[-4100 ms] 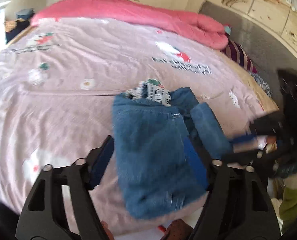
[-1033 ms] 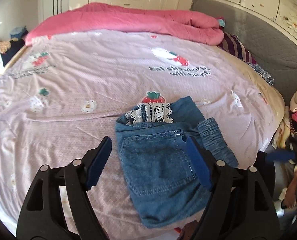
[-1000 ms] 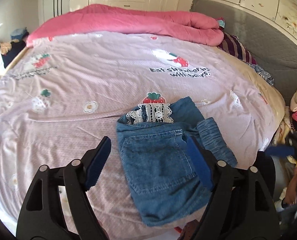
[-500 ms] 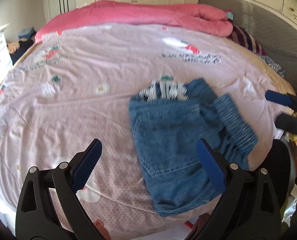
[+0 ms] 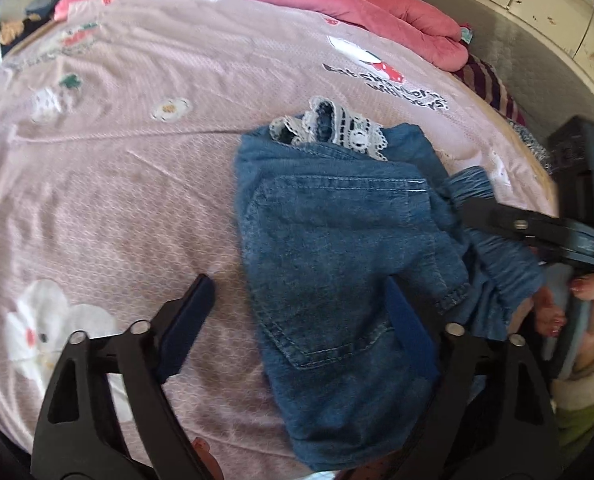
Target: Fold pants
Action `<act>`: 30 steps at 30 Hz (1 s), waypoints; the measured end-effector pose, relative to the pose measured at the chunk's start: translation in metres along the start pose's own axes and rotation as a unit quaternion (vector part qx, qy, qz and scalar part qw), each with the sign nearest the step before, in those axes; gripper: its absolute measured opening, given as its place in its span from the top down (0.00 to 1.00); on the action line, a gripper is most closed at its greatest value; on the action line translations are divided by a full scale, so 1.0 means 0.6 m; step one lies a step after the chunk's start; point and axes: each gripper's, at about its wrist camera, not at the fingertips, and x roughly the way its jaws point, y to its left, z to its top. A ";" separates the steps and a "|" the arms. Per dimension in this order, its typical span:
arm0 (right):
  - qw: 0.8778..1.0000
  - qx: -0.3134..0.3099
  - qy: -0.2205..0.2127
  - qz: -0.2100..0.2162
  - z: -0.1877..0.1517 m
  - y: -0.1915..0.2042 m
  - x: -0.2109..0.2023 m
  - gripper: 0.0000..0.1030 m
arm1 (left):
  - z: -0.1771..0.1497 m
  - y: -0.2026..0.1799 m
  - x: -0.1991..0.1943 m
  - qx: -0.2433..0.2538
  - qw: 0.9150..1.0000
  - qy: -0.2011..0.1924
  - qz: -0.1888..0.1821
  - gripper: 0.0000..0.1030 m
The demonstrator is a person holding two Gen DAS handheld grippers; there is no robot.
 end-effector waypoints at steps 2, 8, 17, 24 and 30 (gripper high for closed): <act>1.000 -0.004 -0.001 0.003 0.000 -0.001 0.005 0.34 | 0.001 -0.001 0.003 -0.004 1.000 0.006 -0.016 0.42; 0.999 -0.033 -0.022 0.003 -0.005 0.016 -0.009 0.60 | 0.008 -0.017 0.004 -0.003 0.999 0.013 -0.041 0.69; 0.982 -0.149 -0.112 -0.016 0.041 0.102 -0.060 0.66 | 0.066 -0.029 -0.042 0.019 0.999 -0.045 -0.010 0.80; 0.990 -0.101 -0.091 -0.023 0.124 0.060 0.011 0.64 | 0.126 0.003 0.001 0.010 0.999 -0.047 0.026 0.79; 0.987 -0.082 -0.072 -0.115 0.121 0.005 0.073 0.26 | 0.104 0.021 0.048 0.006 0.998 -0.032 0.057 0.57</act>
